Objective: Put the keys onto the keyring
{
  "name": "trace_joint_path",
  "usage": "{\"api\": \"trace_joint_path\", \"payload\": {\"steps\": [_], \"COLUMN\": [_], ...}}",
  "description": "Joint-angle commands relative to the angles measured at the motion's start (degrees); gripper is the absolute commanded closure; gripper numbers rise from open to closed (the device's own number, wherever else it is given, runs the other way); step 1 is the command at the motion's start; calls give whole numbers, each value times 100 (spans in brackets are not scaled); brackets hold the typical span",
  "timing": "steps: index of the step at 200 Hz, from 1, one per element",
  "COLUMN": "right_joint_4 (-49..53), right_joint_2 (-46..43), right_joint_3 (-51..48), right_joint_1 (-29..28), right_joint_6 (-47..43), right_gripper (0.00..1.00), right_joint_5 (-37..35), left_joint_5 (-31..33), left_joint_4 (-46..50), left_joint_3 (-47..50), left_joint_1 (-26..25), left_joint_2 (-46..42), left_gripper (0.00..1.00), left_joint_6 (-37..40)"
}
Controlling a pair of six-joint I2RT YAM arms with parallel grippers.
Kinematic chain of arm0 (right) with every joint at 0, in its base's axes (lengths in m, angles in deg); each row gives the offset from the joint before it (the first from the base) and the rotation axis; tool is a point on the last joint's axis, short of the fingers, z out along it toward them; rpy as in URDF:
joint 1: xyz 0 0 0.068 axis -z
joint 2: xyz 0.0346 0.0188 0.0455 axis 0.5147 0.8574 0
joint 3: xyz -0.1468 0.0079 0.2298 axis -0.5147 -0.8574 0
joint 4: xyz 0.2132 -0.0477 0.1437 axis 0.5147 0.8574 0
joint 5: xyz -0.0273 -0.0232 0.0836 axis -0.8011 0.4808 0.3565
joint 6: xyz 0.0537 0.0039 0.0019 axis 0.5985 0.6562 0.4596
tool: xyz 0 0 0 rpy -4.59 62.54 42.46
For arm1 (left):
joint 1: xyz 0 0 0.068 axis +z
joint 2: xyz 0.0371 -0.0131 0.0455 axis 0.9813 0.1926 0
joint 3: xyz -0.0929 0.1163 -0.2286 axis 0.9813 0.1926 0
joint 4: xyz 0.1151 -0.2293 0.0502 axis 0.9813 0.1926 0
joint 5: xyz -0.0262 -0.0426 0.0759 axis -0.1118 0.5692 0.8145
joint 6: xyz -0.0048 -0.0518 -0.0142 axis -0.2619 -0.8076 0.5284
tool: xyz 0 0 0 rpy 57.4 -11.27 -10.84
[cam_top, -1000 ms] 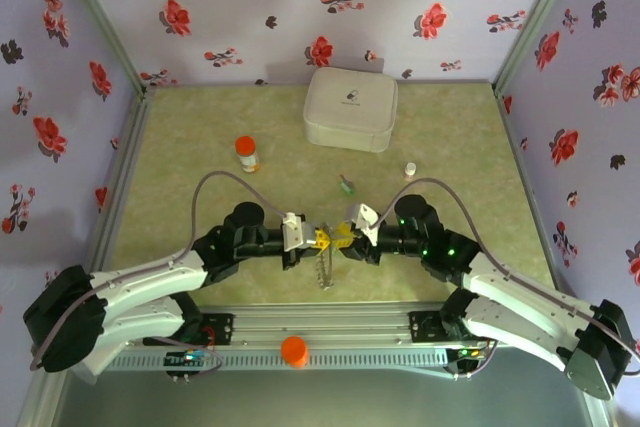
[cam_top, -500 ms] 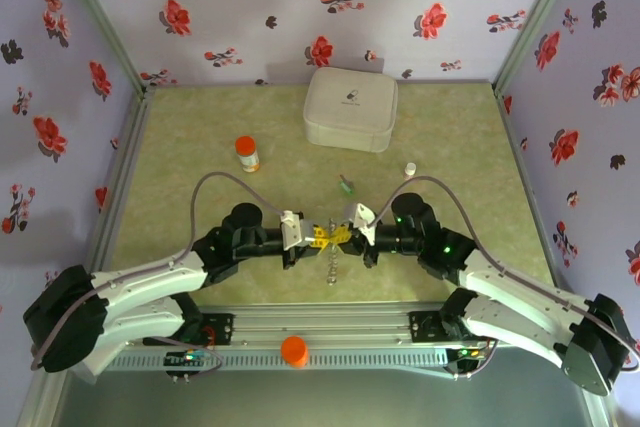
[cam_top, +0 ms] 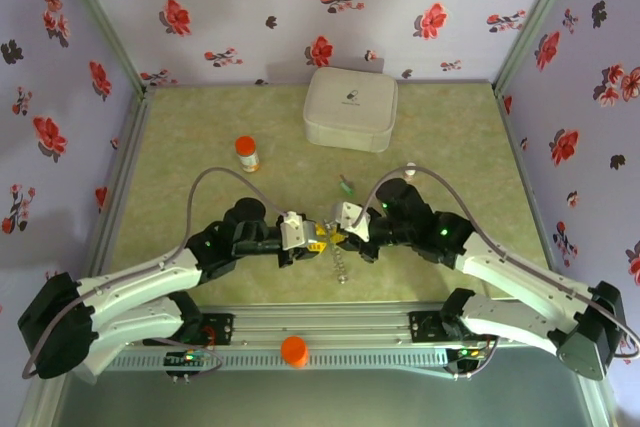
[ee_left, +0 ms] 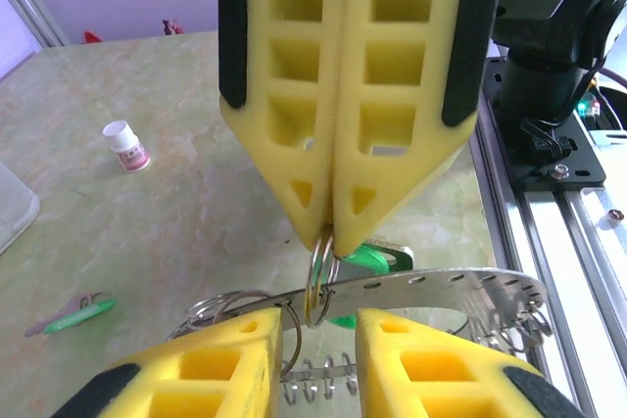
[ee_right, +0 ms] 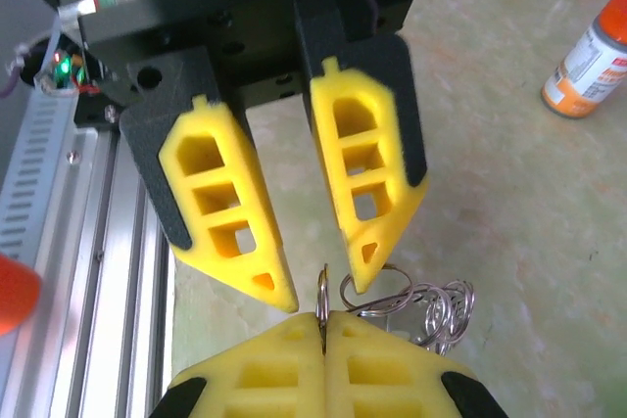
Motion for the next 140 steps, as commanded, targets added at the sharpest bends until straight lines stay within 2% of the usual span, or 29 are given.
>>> {"api": "trace_joint_path", "payload": {"steps": [1, 34, 73, 87, 97, 109, 140], "right_joint_4": [503, 661, 490, 216, -26, -385, -1257], "right_joint_2": [190, 478, 518, 347, 134, -191, -761], "right_joint_3": [351, 587, 580, 396, 169, -183, -1036], "right_joint_1": [-108, -200, -229, -184, -83, 120, 375], "right_joint_6": [-407, -572, -460, -160, 98, 458, 1017], "right_gripper": [100, 100, 100, 83, 77, 73, 72], "right_joint_5": [-241, -310, -130, -200, -137, 10, 130], "left_joint_5": [-144, -343, -427, -434, -426, -416, -359], "left_joint_4": [276, 207, 175, 129, -20, -324, -1793], "left_joint_3": [-210, -268, -303, -260, -184, -35, 465], "left_joint_1": [-31, -33, -27, -32, -30, -31, -32], "left_joint_2": [93, 230, 248, 205, 165, 111, 199], "left_gripper": [74, 81, 100, 100, 100, 100, 100], "left_joint_6": [192, 114, 100, 84, 41, -48, -516]}}
